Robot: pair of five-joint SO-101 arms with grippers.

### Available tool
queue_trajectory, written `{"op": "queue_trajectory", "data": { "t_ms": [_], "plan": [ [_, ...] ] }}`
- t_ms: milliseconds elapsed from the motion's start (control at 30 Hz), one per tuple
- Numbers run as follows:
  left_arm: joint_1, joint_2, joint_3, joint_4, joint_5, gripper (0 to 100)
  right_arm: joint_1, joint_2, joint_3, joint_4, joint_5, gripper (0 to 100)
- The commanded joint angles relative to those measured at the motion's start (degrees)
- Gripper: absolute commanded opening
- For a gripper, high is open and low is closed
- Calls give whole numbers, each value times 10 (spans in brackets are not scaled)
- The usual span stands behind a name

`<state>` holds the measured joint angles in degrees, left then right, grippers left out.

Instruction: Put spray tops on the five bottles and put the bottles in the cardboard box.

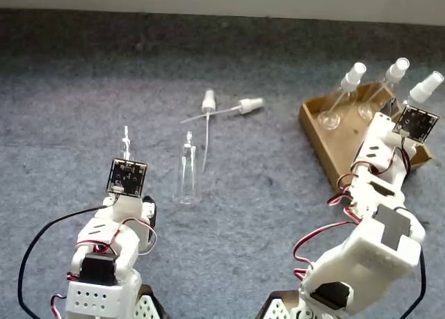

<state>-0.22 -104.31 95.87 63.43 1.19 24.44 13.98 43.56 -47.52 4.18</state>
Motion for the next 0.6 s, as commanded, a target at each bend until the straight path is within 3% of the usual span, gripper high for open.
{"op": "queue_trajectory", "data": {
  "t_ms": [0,167,567],
  "plan": [
    [8,-4,11,-1,-4,5,-19,-9,-29,-78,2,132],
    [8,-4,11,-1,-4,5,-23,-10,27,-144,2,132],
    [8,-4,11,2,-4,5,-18,-9,48,-148,2,132]
  ]
}}
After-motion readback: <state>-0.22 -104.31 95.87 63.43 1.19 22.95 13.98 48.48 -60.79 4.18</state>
